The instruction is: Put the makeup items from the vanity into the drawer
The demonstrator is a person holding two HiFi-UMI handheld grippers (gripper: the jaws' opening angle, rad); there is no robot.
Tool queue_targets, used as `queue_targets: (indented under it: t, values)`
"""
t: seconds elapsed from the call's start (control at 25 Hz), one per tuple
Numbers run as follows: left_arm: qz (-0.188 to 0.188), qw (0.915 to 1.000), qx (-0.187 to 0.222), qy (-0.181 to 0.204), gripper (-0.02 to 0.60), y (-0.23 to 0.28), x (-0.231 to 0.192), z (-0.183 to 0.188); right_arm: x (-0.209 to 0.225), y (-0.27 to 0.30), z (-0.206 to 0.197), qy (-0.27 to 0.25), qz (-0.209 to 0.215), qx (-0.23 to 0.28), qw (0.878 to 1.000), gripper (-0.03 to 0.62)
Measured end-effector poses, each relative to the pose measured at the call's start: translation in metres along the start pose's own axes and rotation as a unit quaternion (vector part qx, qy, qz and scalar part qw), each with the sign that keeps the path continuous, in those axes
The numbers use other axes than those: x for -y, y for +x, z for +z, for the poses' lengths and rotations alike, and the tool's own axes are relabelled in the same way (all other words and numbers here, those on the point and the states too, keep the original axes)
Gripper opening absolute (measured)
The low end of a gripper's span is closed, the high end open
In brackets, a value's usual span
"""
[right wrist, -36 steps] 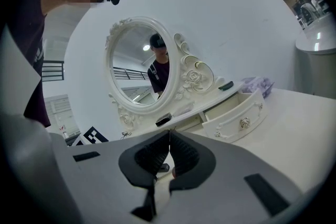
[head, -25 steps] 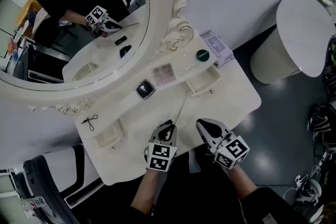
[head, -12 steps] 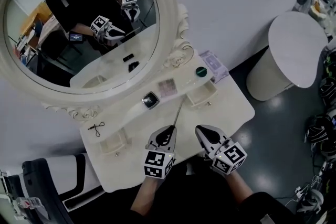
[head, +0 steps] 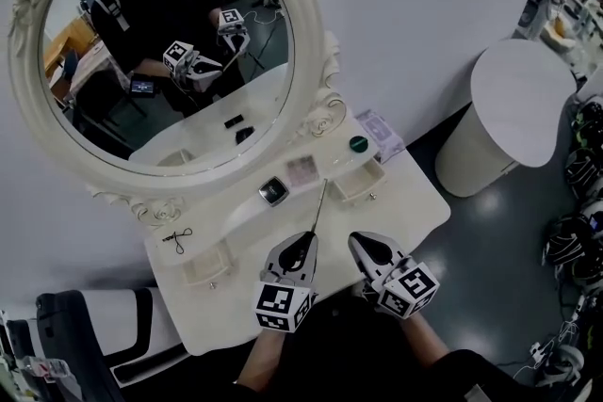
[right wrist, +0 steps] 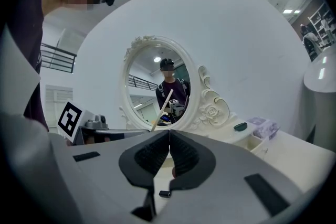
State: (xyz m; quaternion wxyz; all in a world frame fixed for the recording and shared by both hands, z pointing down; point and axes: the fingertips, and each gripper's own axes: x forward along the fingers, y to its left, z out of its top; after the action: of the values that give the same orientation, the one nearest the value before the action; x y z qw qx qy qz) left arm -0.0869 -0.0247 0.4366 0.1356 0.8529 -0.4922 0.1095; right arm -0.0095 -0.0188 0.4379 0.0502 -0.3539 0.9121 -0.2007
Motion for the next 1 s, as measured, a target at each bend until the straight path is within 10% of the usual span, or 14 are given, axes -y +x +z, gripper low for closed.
queue_targets:
  t: [1.0]
  values:
    - [-0.121,0.9914,-0.047,0.015,0.035,0.03,-0.016,-0.019,0.004,0.008,-0.012,-0.012,-0.126,0.008,0.992,0.025]
